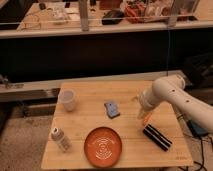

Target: Place the pepper in the ceramic bowl

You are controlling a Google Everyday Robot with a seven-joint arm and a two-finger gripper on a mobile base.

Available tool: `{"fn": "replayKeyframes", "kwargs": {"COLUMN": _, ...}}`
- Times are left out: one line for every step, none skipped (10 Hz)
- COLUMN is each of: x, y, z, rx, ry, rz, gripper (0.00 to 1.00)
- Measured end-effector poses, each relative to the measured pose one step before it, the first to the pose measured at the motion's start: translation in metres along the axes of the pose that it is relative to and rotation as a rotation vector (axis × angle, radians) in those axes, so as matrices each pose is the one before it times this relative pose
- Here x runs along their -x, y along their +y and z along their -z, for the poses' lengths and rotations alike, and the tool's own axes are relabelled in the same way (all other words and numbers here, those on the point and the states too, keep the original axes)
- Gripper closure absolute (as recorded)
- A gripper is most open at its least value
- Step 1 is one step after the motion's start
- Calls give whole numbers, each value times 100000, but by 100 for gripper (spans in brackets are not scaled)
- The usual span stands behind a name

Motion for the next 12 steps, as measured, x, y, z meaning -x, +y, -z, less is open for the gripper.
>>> {"fn": "replayKeyframes", "kwargs": {"x": 454, "y": 524, "z": -499, "rx": 527, "ry": 187, "rz": -17, "gripper": 39}}
{"fn": "replayKeyframes", "kwargs": {"x": 448, "y": 160, "z": -518, "rx": 390, "ry": -481, "rz": 34, "gripper": 31}}
{"fn": "replayKeyframes", "kwargs": {"x": 71, "y": -210, "z": -517, "rx": 138, "ry": -324, "rz": -571, "gripper": 22}}
{"fn": "replayKeyframes", "kwargs": {"x": 250, "y": -400, "z": -521, "rx": 204, "ry": -497, "rz": 200, "gripper": 20}}
{"fn": "replayKeyframes", "kwargs": {"x": 277, "y": -207, "z": -239, "rx": 196, "ry": -415, "rz": 328, "gripper": 20}}
{"fn": "replayKeyframes", "kwargs": {"x": 240, "y": 166, "z": -369, "rx": 506, "ry": -362, "rz": -247, "gripper": 20}}
{"fn": "replayKeyframes", "kwargs": {"x": 559, "y": -216, "z": -580, "rx": 727, "ry": -657, "rz": 371, "gripper": 20}}
{"fn": "replayKeyframes", "kwargs": {"x": 259, "y": -225, "z": -507, "rx": 627, "ry": -249, "rz": 569, "gripper": 20}}
{"fn": "replayKeyframes", "kwargs": {"x": -312, "y": 22, "z": -468, "rx": 898, "ry": 233, "rz": -176, "gripper": 20}}
{"fn": "replayKeyframes", "kwargs": {"x": -373, "y": -68, "z": -75, "rx": 206, "ry": 280, "rz": -72, "gripper": 20}}
{"fn": "replayKeyframes", "kwargs": {"x": -438, "y": 24, "z": -244, "rx": 687, "ry": 12, "rz": 34, "gripper": 20}}
{"fn": "replayKeyframes", "kwargs": {"x": -84, "y": -134, "z": -379, "rx": 830, "ry": -15, "rz": 97, "gripper": 20}}
